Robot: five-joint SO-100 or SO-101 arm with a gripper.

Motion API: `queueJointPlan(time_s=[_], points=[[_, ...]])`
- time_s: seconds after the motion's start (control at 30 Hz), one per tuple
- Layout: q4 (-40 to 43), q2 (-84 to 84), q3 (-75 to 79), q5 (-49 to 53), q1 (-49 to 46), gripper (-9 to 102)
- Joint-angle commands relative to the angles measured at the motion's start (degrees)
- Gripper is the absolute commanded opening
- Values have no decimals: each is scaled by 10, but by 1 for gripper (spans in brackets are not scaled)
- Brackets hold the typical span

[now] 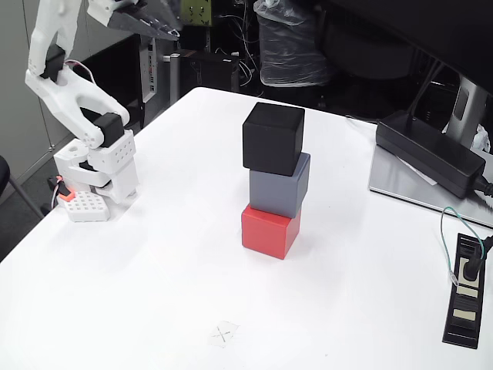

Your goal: Stack the three blocks in an ordered color.

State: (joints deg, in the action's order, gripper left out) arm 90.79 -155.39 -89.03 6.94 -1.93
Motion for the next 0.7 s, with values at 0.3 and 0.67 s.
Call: queueJointPlan(time_s=[0.3,0.67], points=[[-134,-191,-106,3,7,1],[-268,-363,-497,-4,9,1]])
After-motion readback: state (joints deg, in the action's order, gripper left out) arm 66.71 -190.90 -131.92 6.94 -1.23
